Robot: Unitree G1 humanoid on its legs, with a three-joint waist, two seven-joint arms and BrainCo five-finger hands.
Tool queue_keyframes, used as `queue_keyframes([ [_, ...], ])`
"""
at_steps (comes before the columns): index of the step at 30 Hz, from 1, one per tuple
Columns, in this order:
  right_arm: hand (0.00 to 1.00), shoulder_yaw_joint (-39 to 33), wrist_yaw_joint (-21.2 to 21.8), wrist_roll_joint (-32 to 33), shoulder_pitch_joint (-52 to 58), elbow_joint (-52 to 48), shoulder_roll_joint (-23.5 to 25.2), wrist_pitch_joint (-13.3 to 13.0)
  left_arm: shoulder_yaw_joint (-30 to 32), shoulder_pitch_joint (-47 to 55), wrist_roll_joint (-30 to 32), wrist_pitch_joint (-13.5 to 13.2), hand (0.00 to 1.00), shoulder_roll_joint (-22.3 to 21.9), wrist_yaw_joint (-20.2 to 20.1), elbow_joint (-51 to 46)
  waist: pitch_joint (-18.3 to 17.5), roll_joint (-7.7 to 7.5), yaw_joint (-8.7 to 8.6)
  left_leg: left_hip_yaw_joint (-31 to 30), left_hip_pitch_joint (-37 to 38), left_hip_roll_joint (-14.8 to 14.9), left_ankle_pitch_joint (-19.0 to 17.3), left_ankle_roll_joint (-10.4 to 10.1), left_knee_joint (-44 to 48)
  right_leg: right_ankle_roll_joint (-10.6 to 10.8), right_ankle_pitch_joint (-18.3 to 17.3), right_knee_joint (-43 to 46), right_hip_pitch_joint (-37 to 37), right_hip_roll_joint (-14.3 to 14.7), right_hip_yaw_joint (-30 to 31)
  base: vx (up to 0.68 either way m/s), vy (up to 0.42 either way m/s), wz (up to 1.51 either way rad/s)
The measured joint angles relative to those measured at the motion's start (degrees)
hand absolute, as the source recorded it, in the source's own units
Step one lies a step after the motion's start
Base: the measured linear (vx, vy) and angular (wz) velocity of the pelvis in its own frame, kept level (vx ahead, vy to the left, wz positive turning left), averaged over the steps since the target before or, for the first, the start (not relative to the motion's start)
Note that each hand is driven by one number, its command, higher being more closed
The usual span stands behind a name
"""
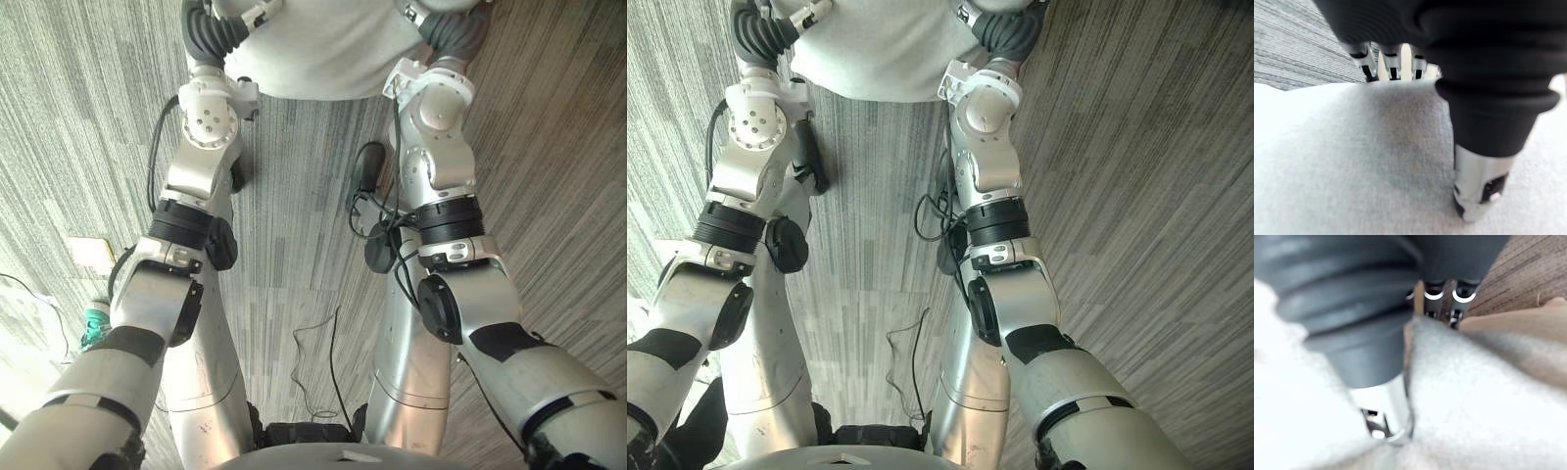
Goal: Pick up cushions and gather them together orderly.
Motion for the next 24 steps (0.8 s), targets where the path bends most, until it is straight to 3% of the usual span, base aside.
queue_keyframes([
  [6, 1.00, 1.1, 0.0, 0.1, 0.1, -2.1, -0.3, 0.0, -0.2, 0.0, 1.1, 0.2, 1.00, 3.3, 0.0, -2.4, 0.0, 0.03, -0.03, -0.5, -0.1, 0.2, 2.0, -0.1, -2.3, -0.7, 1.3, -1.7, -0.1, 0.1, -1.4, -0.03, -0.042, -0.01],
  [11, 1.00, 1.7, 0.9, 0.1, 5.2, -9.3, 0.0, 0.0, 0.2, 0.6, 1.1, 0.7, 1.00, 3.3, 0.0, -4.7, 0.0, 0.05, -0.54, -0.7, 0.8, 0.4, 3.0, 0.3, -2.9, -0.8, 1.7, -1.6, 0.5, 0.1, -1.4, -0.02, -0.052, 0.02],
  [15, 1.00, 2.2, 2.9, 0.1, 10.3, -11.5, 1.1, 0.0, 1.8, 7.3, 1.0, 1.2, 1.00, 2.8, 0.4, -11.3, -0.3, 0.04, -1.27, -0.8, 7.5, 0.4, 4.5, -0.1, -6.7, -1.0, 2.5, -4.7, 7.0, 0.3, -2.2, -0.02, -0.069, 0.02],
  [18, 1.00, 3.6, 3.7, -0.1, 17.0, -19.7, 2.2, -0.1, 4.8, 14.1, 1.1, 1.1, 1.00, 0.2, 1.4, -19.9, -0.5, 0.23, -1.38, -0.8, 15.4, 0.6, 4.6, -0.8, -11.5, -1.5, 2.7, -8.8, 14.8, 1.0, -2.9, -0.02, -0.073, 0.00],
  [22, 1.00, 4.0, 6.6, -3.5, 25.6, -29.4, 2.9, -4.9, 5.5, 24.6, 3.1, -0.7, 1.00, -4.9, 2.5, -30.1, -4.6, 0.24, -1.44, 1.0, 27.6, 1.0, 5.2, -1.7, -19.1, -2.0, 3.2, -15.8, 26.9, 1.0, -4.8, 0.01, -0.092, 0.09],
  [23, 1.00, 4.5, 7.7, -4.2, 30.6, -30.7, 3.1, -7.3, 4.7, 29.4, 3.9, -1.9, 1.00, -6.7, 2.4, -31.3, -11.7, 0.25, -1.36, 1.1, 27.0, 1.0, 5.1, -1.8, -21.1, -2.0, 3.1, -17.7, 26.4, 0.9, -5.3, 0.05, -0.057, 0.06],
  [24, 1.00, 4.6, 8.4, -4.4, 32.6, -32.3, 3.1, -8.4, 4.5, 31.1, 4.5, -2.3, 1.00, -7.6, 2.4, -32.5, -12.7, 0.30, -1.38, 1.4, 28.9, 0.9, 5.1, -1.8, -22.1, -2.0, 3.1, -19.1, 28.4, 0.9, -5.5, 0.11, -0.062, 0.06],
])
